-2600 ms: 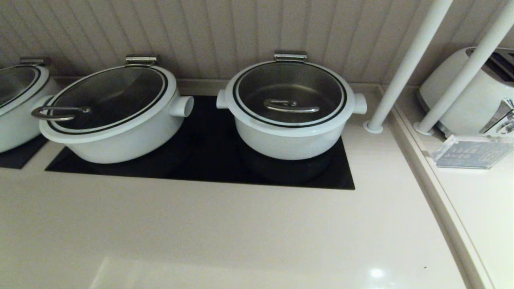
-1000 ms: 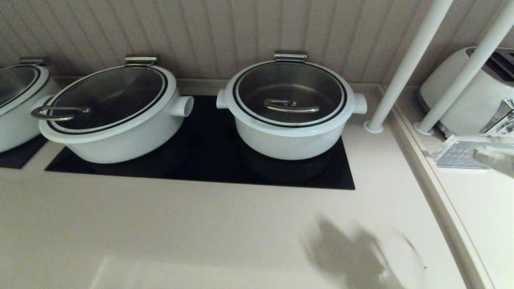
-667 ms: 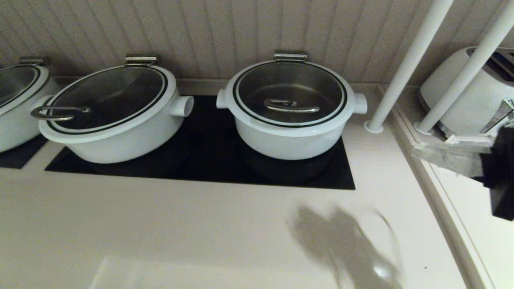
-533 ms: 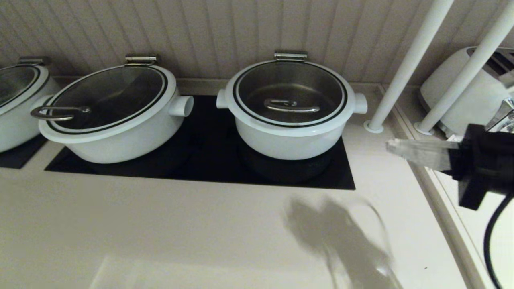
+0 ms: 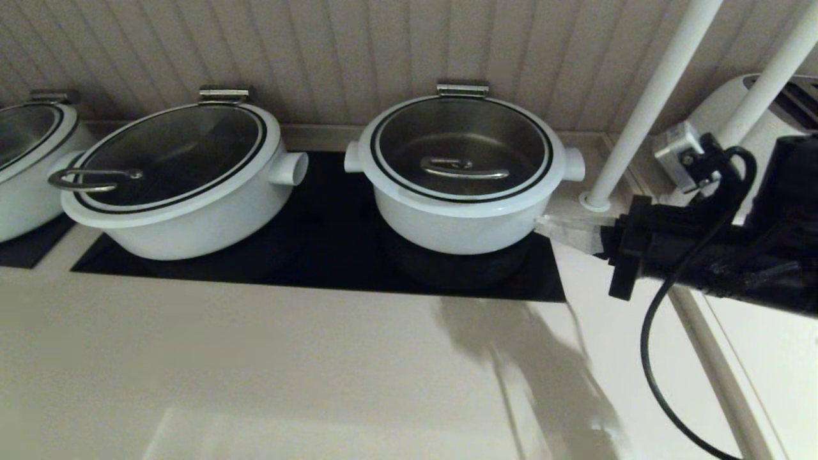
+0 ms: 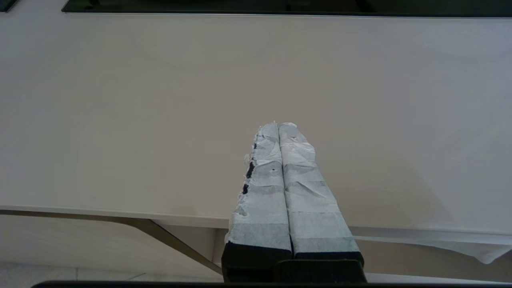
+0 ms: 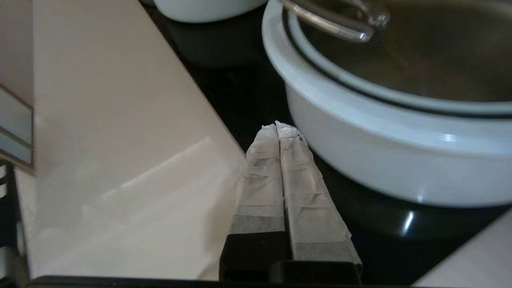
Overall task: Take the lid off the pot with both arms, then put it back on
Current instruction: Open the food pot lid a small opening with the right arm
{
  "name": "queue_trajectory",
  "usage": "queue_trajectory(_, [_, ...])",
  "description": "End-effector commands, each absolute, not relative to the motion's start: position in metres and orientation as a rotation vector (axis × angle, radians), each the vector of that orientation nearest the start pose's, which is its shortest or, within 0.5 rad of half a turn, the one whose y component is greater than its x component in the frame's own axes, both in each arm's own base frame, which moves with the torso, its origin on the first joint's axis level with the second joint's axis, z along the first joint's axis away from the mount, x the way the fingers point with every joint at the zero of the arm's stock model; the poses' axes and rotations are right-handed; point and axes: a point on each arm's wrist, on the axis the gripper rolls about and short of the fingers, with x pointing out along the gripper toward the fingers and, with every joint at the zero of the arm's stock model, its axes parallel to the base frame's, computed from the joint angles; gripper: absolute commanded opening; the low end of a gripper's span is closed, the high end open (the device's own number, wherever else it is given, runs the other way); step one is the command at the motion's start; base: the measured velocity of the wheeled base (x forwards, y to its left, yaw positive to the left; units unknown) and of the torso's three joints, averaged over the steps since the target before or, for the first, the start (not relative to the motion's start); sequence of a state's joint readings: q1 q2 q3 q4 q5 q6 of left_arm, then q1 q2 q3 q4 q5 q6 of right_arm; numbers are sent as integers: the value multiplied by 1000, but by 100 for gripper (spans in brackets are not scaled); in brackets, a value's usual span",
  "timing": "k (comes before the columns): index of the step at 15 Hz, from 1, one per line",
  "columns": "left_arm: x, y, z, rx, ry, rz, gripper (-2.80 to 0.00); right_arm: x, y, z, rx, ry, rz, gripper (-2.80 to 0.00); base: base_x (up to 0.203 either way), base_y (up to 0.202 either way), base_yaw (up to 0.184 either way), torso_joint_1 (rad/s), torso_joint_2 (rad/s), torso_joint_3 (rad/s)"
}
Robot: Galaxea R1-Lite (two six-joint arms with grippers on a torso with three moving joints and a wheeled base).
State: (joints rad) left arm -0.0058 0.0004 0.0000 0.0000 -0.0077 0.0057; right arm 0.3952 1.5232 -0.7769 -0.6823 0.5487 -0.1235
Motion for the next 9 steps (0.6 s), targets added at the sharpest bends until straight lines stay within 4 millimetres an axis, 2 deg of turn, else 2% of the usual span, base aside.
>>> queue_trajectory(1, [-23,0,75,6,0,-14,-280,255,122,224,-107,13,960,-280,0,0,0,0,0,0])
queue_trajectory(5, [-23,0,75,6,0,-14,-280,266,141,226,-103,-7,996,-280,0,0,0,0,0,0])
queue_trajectory(9, [-23,0,75,6,0,-14,-280,285,156,230,-103,-30,1000,-280,0,0,0,0,0,0])
